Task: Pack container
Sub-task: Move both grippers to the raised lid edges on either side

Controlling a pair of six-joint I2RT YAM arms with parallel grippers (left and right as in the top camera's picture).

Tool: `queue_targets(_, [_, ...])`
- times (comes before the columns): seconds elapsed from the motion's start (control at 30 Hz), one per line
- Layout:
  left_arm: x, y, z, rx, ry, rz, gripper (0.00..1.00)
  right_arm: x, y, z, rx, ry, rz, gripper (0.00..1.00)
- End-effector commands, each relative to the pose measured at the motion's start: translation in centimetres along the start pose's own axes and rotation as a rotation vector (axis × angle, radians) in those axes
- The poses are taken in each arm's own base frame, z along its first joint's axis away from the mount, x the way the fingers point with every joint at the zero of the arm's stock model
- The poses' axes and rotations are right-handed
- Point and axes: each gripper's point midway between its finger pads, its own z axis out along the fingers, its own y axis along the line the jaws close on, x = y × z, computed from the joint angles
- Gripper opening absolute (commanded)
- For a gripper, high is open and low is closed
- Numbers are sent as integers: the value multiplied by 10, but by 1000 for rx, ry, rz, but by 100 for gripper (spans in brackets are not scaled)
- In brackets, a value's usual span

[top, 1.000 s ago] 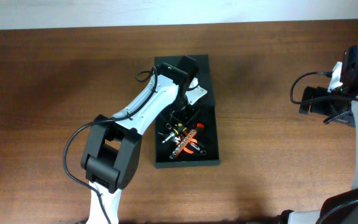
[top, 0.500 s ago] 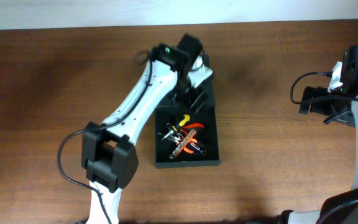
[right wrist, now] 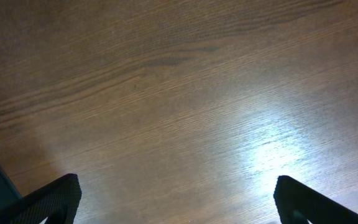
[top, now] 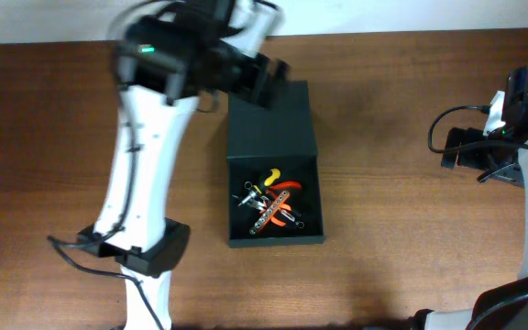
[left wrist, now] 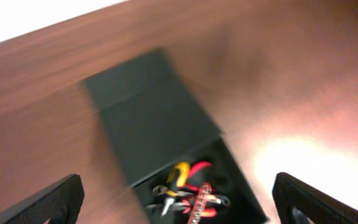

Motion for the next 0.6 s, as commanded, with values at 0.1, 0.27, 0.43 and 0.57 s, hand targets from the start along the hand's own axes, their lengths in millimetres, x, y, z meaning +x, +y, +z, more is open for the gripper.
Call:
queue_targets(0.1, [1, 81, -25, -95, -48, -381, 99, -8, -3, 0, 3, -30, 17, 99])
queue_targets(0.27, [10, 118, -28, -115, -38, -472, 99, -29, 26, -4, -163, -113, 12, 99])
queue_targets(0.43, [36, 161, -18, -153, 41, -621, 99, -37, 44, -9, -271, -147, 3, 99])
queue_targets(0.57, [75, 176, 14, -82, 206, -747, 99, -50, 84, -25, -499, -205, -38, 99])
